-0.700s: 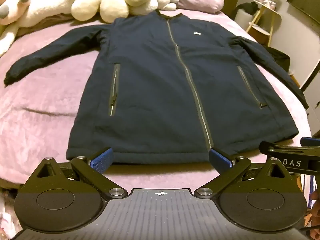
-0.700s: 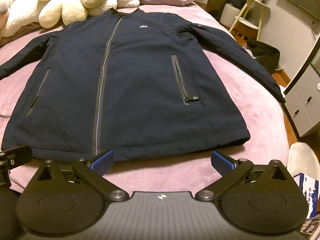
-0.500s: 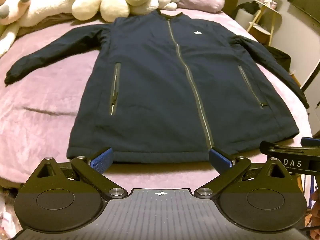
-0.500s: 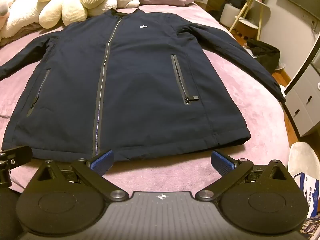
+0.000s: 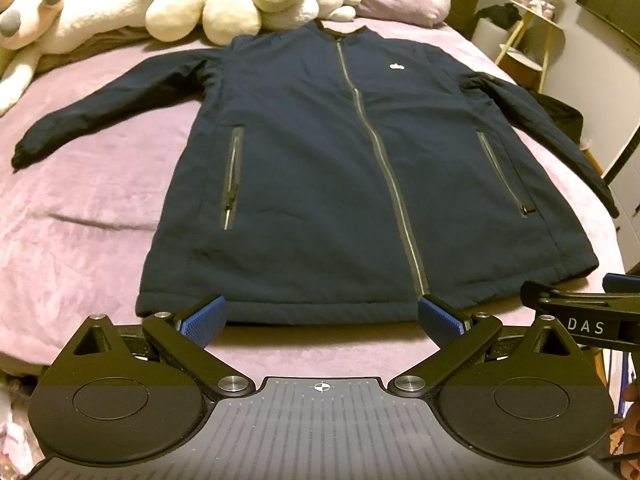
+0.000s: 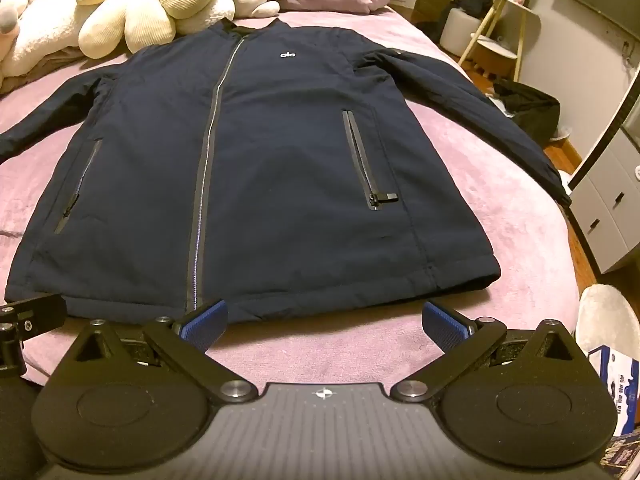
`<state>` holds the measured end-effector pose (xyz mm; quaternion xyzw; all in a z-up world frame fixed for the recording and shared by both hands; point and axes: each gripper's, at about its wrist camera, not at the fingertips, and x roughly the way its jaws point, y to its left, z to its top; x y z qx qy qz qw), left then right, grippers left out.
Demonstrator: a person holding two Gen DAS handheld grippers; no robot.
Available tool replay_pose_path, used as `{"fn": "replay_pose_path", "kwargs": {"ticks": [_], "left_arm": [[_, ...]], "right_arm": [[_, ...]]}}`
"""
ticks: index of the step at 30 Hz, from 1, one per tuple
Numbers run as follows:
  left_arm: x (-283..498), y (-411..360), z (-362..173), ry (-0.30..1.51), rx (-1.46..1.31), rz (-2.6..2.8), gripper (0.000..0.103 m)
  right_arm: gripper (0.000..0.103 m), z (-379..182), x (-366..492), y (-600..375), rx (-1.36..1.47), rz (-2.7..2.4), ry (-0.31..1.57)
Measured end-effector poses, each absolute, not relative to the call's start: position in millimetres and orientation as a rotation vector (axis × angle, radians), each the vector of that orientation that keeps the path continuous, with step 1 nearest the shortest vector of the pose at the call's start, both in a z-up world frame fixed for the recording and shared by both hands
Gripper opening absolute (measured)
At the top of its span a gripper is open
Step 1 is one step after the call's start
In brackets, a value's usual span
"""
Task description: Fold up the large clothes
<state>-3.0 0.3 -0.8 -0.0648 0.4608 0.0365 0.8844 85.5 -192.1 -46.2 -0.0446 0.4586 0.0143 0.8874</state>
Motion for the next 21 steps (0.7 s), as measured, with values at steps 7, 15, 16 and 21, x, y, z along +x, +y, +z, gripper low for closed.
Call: {"fn": "replay_pose_path", "kwargs": {"ticks": [7, 15, 16, 21], "left_arm": [[-3.1, 0.3, 1.5, 0.956, -0.136, 0.076, 0.103], [-3.0, 0.3, 2.2, 0.96, -0.133, 0.075, 0.103], [-2.5, 0.5, 2.0, 0.961, -0.132, 0.075, 0.103], [-1.2, -0.2, 3.0, 0.962, -0.13, 0.076, 0.103]], "right_arm": [[0.103, -44.2, 86.9, -190.4, -0.098, 0.031, 0.952], [0.103, -42.9, 84.6, -191.1, -0.094, 0.03, 0.947], [0.103, -42.7, 84.8, -191.1, -0.094, 0.029, 0.947], [0.103, -42.1, 84.8, -192.5, -0.087, 0.027, 0.943]]}}
